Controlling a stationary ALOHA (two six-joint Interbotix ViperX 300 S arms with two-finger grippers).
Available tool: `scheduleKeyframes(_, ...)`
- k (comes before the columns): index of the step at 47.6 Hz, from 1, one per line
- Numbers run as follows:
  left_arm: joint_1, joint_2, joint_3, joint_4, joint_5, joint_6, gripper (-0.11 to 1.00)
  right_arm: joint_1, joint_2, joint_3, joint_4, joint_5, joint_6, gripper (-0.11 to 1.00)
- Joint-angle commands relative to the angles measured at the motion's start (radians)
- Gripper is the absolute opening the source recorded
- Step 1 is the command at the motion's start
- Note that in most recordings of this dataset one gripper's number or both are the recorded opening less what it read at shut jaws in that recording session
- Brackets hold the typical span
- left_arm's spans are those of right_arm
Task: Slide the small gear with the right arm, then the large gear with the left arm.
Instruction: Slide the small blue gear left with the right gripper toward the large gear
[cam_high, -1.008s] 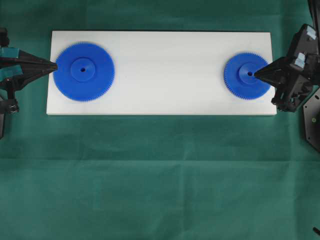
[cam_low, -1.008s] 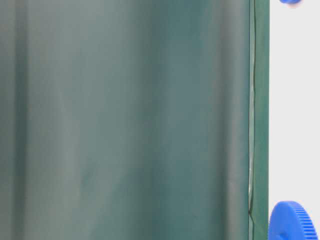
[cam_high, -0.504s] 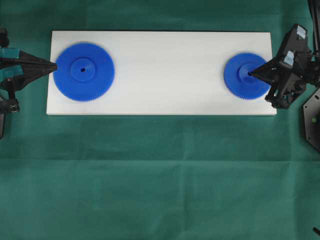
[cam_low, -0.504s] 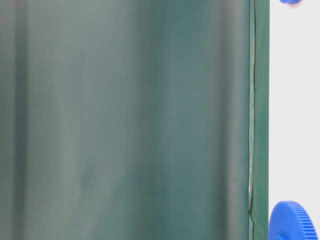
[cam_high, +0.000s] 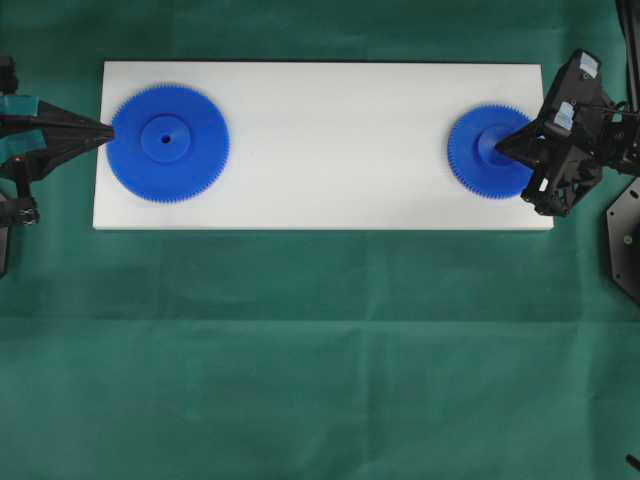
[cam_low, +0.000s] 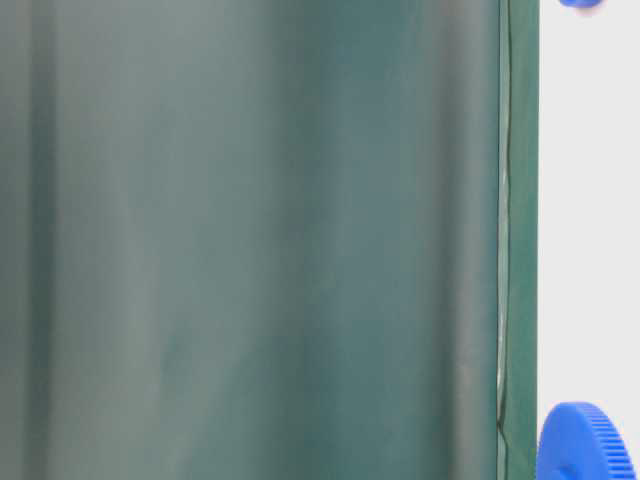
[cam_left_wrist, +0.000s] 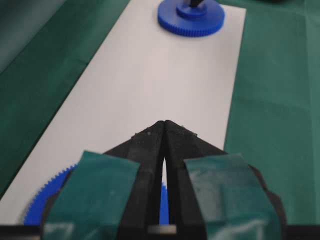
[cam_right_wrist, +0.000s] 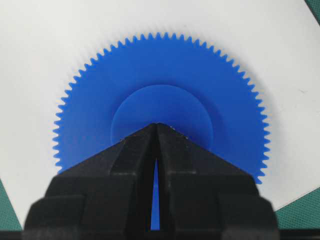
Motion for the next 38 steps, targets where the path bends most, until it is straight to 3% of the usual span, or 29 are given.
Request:
scheduleKeyframes(1,0.002,0.008,-0.011,-0.002,-0.011,0.000,0.00,-0.002,0.002,-0.008,-0.002,-0.005,-0.002,0.50)
scheduleKeyframes(28,0.003,0.008,-0.008,-0.002,-0.011,-0.002,0.00,-0.002,0.094,-0.037,-0.002,-0.008,-0.002,0.50)
scheduleKeyframes(38,0.002,0.009,-0.008,-0.002,-0.011,-0.009,0.00,-0.002,0.156,-0.080,-0.002,-0.058,-0.002,0.50)
